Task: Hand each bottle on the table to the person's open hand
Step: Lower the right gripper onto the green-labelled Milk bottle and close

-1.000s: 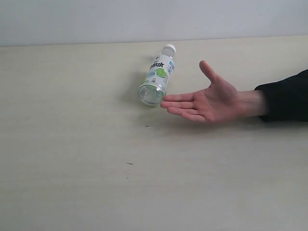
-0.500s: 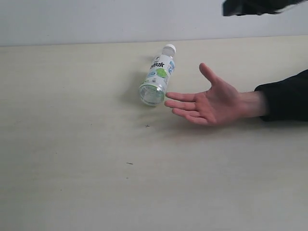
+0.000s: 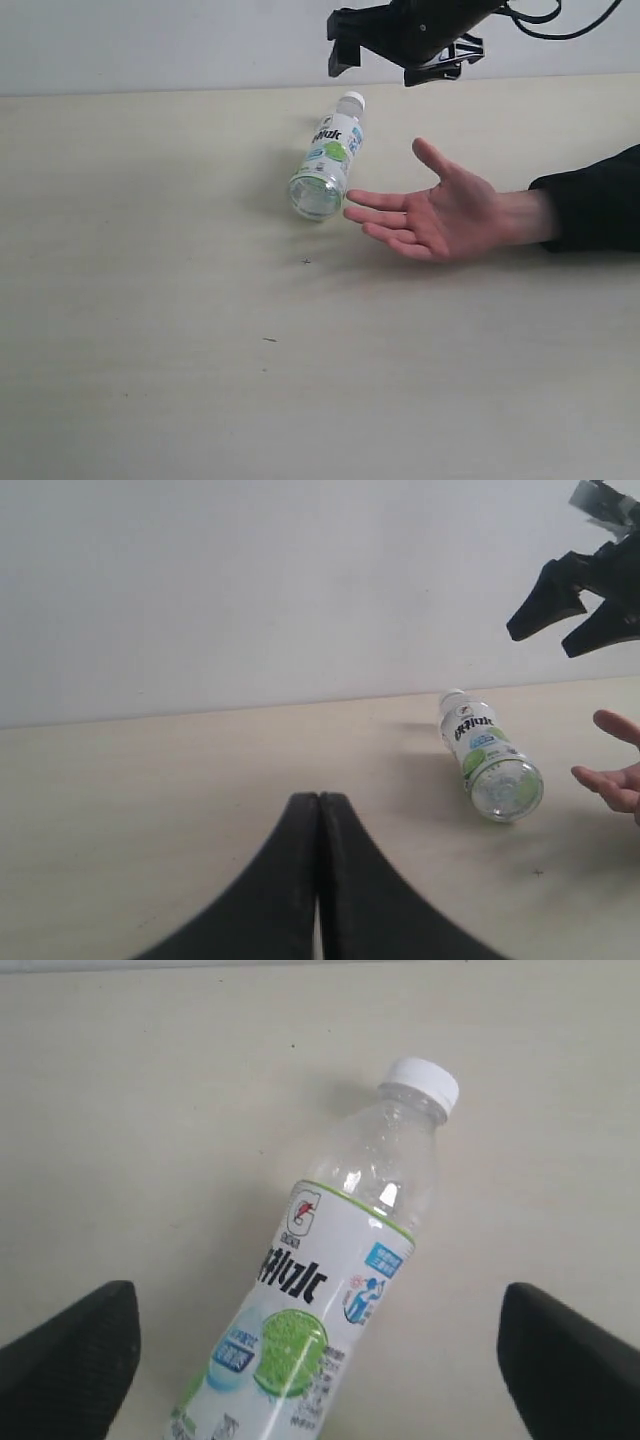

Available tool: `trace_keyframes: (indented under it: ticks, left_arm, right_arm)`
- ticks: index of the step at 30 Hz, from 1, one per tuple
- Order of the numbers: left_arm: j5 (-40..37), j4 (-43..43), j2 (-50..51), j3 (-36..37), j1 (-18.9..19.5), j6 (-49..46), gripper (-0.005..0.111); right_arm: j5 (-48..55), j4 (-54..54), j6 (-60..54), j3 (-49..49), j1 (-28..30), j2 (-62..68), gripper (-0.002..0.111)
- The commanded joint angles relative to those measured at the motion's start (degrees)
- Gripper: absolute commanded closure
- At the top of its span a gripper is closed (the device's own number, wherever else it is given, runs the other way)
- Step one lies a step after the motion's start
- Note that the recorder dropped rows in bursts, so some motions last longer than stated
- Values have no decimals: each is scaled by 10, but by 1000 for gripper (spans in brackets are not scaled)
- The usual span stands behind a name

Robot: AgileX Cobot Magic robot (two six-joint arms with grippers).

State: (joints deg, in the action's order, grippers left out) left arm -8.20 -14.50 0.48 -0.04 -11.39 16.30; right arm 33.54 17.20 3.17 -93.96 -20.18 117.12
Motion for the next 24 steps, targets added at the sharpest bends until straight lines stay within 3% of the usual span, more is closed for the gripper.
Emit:
trace_keyframes:
  ticks: [1, 14, 24]
  left_arm:
    - [-1, 1, -1, 0, 1, 4, 107]
    - [-1, 1, -1, 0, 1, 4, 107]
    - [-1, 1, -1, 0, 1, 4, 107]
  right_arm:
    - [-4, -7, 36, -45, -8, 32, 15]
    - [11, -12, 85, -120, -13, 138, 15]
    - [16, -99, 151, -146, -41, 176, 15]
